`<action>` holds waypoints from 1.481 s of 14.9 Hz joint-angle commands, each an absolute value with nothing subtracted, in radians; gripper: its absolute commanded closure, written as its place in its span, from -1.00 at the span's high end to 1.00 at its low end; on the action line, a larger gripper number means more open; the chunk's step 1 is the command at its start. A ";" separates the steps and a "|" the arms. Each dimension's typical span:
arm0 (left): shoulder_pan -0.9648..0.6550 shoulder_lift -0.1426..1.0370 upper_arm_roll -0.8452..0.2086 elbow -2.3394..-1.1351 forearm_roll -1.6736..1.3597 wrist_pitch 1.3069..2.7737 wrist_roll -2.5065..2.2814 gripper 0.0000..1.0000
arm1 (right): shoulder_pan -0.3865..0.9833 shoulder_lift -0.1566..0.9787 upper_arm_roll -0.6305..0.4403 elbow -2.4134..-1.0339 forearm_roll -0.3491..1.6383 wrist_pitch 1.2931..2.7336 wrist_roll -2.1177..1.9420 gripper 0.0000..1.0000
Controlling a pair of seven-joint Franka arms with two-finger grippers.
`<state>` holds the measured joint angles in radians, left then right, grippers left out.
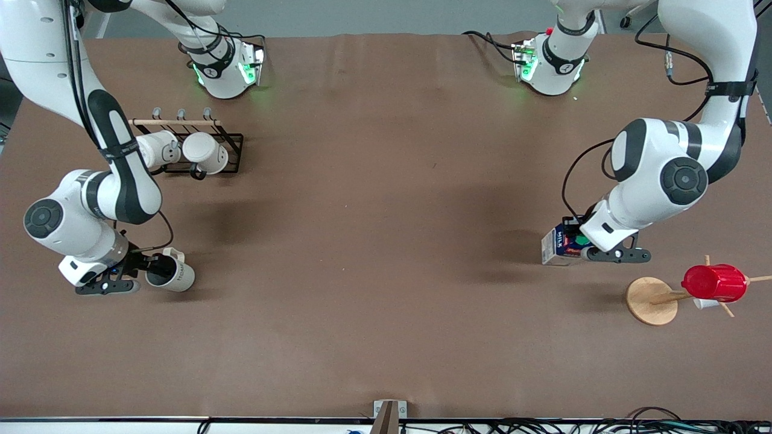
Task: Place cup and milk on table
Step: 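Grasp the milk carton with the left gripper while the right gripper grasps the mug, then carry the carton and mug toward the table middle with both grippers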
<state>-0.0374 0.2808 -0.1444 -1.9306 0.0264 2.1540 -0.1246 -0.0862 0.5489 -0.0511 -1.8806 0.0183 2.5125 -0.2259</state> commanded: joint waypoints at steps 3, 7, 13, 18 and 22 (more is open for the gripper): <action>-0.136 0.262 -0.146 -1.847 0.015 2.073 -0.267 -0.30 | -0.089 0.528 -0.046 -1.894 0.018 2.510 -0.219 -0.95; -0.247 0.276 -0.181 -1.776 0.005 2.036 -0.452 -0.32 | -0.078 0.502 -0.040 -1.809 0.021 2.299 -0.204 -0.99; -0.383 0.431 -0.225 -1.603 -0.084 2.049 -0.659 -0.32 | -0.031 0.434 0.174 -1.683 0.020 2.040 0.147 -0.99; -0.480 0.541 -0.225 -1.506 -0.104 2.081 -0.724 -0.32 | 0.036 0.443 0.376 -1.675 0.003 2.121 0.447 -0.98; -0.522 0.595 -0.224 -1.506 -0.104 2.144 -0.730 -0.31 | 0.158 0.511 0.380 -1.675 -0.012 2.238 0.601 -0.97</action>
